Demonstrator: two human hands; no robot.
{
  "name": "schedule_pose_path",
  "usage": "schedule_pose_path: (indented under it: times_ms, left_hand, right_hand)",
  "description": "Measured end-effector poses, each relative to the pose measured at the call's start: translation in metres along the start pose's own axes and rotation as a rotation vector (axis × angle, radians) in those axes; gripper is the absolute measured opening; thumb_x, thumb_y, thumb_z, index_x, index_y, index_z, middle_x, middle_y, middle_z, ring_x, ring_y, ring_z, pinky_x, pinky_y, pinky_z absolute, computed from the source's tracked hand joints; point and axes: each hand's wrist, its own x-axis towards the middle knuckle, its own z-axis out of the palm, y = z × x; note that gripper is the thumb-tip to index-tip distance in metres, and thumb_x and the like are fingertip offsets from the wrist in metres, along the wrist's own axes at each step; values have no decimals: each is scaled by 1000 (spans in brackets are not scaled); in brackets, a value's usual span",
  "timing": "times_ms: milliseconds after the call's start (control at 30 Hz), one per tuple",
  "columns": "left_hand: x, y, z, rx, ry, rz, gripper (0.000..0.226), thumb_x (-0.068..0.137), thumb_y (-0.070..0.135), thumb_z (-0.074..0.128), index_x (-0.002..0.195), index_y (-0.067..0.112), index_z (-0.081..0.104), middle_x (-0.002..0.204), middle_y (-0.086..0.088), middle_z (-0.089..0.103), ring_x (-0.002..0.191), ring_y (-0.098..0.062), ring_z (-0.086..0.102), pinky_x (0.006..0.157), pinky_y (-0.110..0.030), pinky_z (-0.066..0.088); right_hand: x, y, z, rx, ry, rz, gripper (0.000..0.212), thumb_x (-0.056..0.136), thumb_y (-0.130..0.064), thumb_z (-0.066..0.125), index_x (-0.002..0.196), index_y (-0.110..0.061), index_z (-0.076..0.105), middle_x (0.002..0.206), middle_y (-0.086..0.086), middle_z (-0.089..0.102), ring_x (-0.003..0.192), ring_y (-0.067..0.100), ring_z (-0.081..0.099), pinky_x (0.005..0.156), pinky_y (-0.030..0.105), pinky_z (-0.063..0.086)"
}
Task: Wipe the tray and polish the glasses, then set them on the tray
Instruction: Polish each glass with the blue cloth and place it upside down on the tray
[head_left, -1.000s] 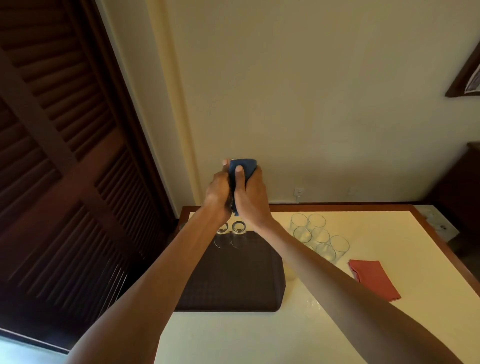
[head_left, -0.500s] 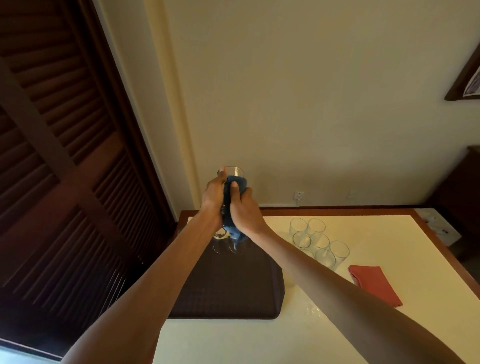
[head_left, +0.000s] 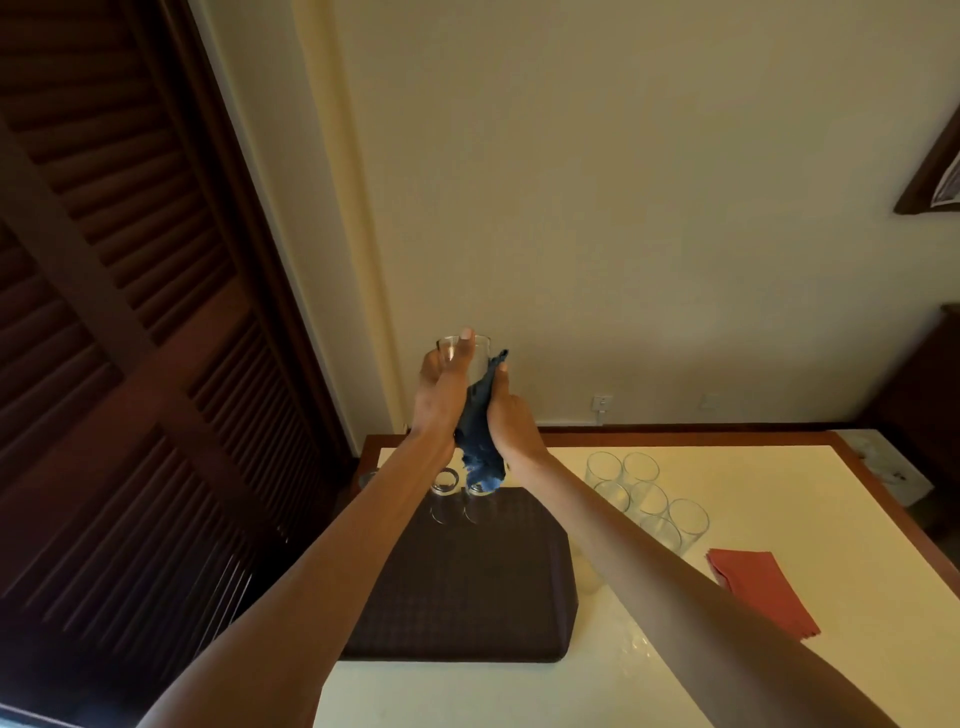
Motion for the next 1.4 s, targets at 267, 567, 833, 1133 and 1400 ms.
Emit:
schedule_pose_path:
  times_ms: [267,567,833,1133,1400]
  left_hand:
    - [14,7,-6,-31,37,133,74,93,70,57,146,19,49,144,-2,60,136,-24,52,103,-34,40]
    - [20,10,-34,167,-139,203,52,94,48,72,139,30,55,119,-5,59,94,-16,69,73,-32,62]
    - [13,14,-36,521,-162,102,47,107,52,30,88,16,53,78,-7,53,64,-23,53,60,-35,45]
    - [4,-9,-43,688,51,830,40,98,50,30,88,15,49,60,6,47,59,-23,51,57,-33,38]
    - [0,15,-29,585,-13,296,49,84,53,24,78,14,53,78,-9,59,78,-27,55,68,-35,39]
  right_hand:
    - [-7,9,2,302,-220,231,80,100,-68,22,122,-2,62,100,20,74,86,32,73,86,44,59]
    - [12,-3,-6,803,-102,286,69,99,-65,37,100,-1,61,79,14,68,69,30,67,71,40,60]
    - [3,4,-7,199,205,-306,49,106,-41,40,100,0,66,79,7,71,59,15,64,54,30,53]
    - [3,-10,-25,296,-216,149,42,106,-36,30,103,-4,56,75,13,71,61,29,66,44,26,45]
    - [-8,-3,-15,243,1,-153,58,107,-38,31,91,1,71,75,11,70,61,21,66,56,28,54]
